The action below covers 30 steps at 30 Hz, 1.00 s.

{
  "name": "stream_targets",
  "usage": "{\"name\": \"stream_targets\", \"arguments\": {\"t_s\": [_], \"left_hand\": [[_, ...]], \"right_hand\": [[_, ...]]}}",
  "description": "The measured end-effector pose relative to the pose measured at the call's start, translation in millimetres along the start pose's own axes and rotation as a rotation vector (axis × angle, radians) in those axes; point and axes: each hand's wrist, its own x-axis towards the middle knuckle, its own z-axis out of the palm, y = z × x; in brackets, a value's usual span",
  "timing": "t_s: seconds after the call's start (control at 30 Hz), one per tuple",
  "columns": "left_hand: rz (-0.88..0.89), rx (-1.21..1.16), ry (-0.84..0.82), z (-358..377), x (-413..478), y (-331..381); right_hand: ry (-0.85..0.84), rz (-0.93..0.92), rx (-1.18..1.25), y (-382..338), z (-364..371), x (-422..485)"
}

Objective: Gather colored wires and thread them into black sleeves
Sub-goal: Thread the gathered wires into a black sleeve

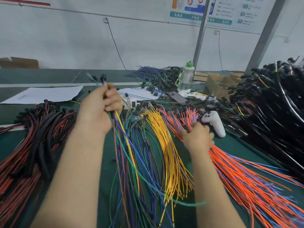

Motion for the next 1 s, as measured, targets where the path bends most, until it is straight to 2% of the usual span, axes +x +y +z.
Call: {"name": "stream_targets", "arguments": {"t_s": [0.13, 0.27, 0.33, 0.4, 0.47, 0.53, 0.6, 0.67, 0.73, 0.8, 0.83, 0.87, 0.93, 1.0], "left_hand": [[0.006, 0.072, -0.108, 14, -8, 9], [-0.065, 0.22, -0.072, 11, -3, -10], [-0.077, 0.31, -0.007, 7, 1, -28], [-0.104, 0.386, 0.078, 5, 7, -54], [-0.165, 0.412, 0.122, 3, 10, -78], [-0.209, 0.403, 0.159, 0, 13, -90], [-0.194, 0.403, 0.199, -7, 14, -90], [-0.122, 0.483, 0.215, -15, 17, -87], [-0.04, 0.576, 0.205, -22, 20, -83], [0.001, 0.61, 0.186, -26, 20, -77], [0.007, 0.605, 0.174, -29, 19, -73], [0.012, 0.591, 0.159, -31, 17, -69], [0.025, 0.58, 0.128, -36, 13, -62], [0.032, 0.602, 0.108, -38, 10, -57]], "right_hand": [[0.029, 0.03, -0.037, 10, 11, 9], [0.093, 0.039, -0.01, 6, 5, 10], [0.183, -0.041, 0.058, -5, -2, 3], [0.22, -0.219, 0.252, -26, -9, -13], [0.124, -0.426, 0.399, -47, -13, -31], [-0.075, -0.567, 0.349, -59, -14, -47], [-0.249, -0.64, 0.306, -63, -15, -54], [-0.355, -0.676, 0.315, -60, -17, -54], [-0.336, -0.638, 0.334, -57, -19, -51], [-0.122, -0.519, 0.357, -53, -18, -40], [-0.023, -0.461, 0.293, -52, -17, -33], [0.0, -0.422, 0.181, -51, -15, -26], [-0.111, -0.366, -0.05, -52, -9, -18], [-0.242, -0.313, -0.095, -52, -2, -13]]}}
